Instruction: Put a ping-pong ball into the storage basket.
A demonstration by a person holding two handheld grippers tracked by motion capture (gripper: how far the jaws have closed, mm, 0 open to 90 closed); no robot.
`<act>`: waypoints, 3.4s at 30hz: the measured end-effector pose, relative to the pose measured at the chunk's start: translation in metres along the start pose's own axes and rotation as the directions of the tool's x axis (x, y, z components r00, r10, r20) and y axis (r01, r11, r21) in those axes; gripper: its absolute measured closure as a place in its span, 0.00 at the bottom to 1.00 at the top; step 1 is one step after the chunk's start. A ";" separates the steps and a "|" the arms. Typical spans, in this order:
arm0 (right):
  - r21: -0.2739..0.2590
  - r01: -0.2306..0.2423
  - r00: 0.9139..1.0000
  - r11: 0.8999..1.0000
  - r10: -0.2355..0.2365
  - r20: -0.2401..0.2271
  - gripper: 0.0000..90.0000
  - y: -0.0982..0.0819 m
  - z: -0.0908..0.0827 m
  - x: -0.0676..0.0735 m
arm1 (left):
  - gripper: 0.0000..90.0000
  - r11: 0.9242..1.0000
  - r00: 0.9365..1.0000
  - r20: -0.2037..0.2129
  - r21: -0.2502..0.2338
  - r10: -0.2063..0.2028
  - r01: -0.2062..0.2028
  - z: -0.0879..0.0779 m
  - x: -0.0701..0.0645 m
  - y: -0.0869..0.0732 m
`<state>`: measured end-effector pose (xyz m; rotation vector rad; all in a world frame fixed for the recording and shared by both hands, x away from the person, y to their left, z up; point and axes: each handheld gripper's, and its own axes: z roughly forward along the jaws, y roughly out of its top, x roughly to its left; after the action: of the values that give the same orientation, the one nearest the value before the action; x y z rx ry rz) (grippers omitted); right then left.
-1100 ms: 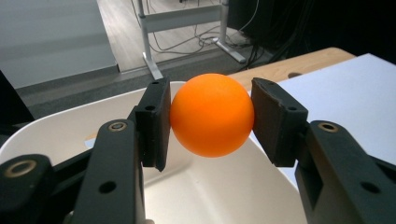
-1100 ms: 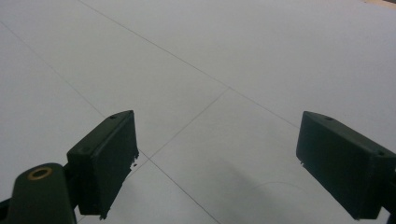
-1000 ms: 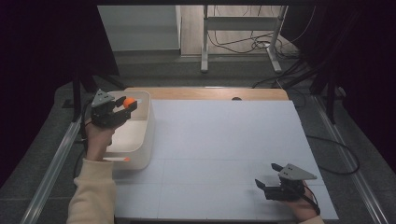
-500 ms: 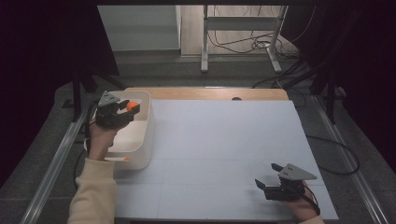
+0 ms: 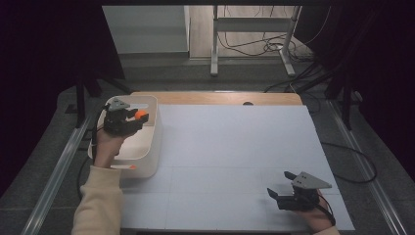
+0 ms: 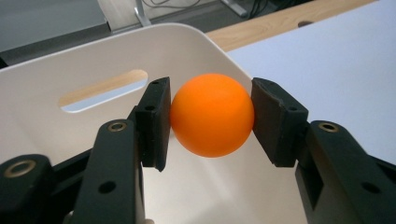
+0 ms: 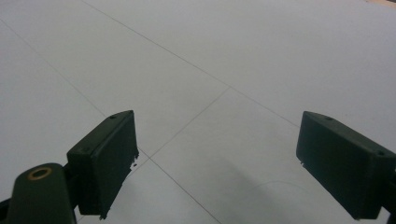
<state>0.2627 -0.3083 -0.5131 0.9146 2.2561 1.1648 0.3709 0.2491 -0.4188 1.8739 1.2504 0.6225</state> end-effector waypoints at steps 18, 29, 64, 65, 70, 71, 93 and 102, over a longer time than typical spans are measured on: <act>0.001 0.000 1.000 1.000 0.000 -0.003 0.14 0.000 0.000 0.000 | 0.55 1.000 1.000 -0.019 0.016 0.000 0.001 -0.001 0.001 0.000; 0.001 0.001 1.000 1.000 -0.001 -0.001 0.14 0.000 0.000 0.000 | 0.22 0.998 0.997 -0.071 -0.065 -0.020 0.016 -0.012 -0.001 0.004; -0.003 -0.005 1.000 1.000 0.005 0.007 0.14 0.000 -0.001 -0.001 | 0.11 0.989 0.938 0.330 -0.127 0.108 -0.069 -0.026 -0.079 0.019; -0.003 -0.005 1.000 1.000 0.005 0.007 0.14 0.000 -0.001 -0.001 | 0.11 0.989 0.938 0.330 -0.127 0.108 -0.069 -0.026 -0.079 0.019; -0.001 -0.007 1.000 1.000 0.007 0.010 0.14 0.000 -0.001 -0.001 | 0.12 0.988 0.906 0.407 -0.142 0.118 -0.065 -0.027 -0.100 0.009; -0.001 -0.008 1.000 1.000 0.008 0.011 0.14 0.000 -0.001 0.000 | 0.12 0.988 0.902 0.414 -0.140 0.123 -0.070 -0.027 -0.104 0.007; 0.001 0.001 1.000 1.000 -0.001 0.012 0.14 0.000 0.000 0.000 | 0.15 0.982 0.880 0.444 -0.147 0.169 -0.115 -0.027 -0.144 -0.070; 0.009 0.001 1.000 1.000 -0.001 0.012 0.14 0.000 0.001 0.000 | 0.15 0.985 0.901 0.399 -0.089 0.169 -0.145 -0.022 -0.134 -0.106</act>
<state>0.2633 -0.3077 -0.5137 0.9214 2.2545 1.1465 0.2447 0.1552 -0.4901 1.9434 0.8092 0.3209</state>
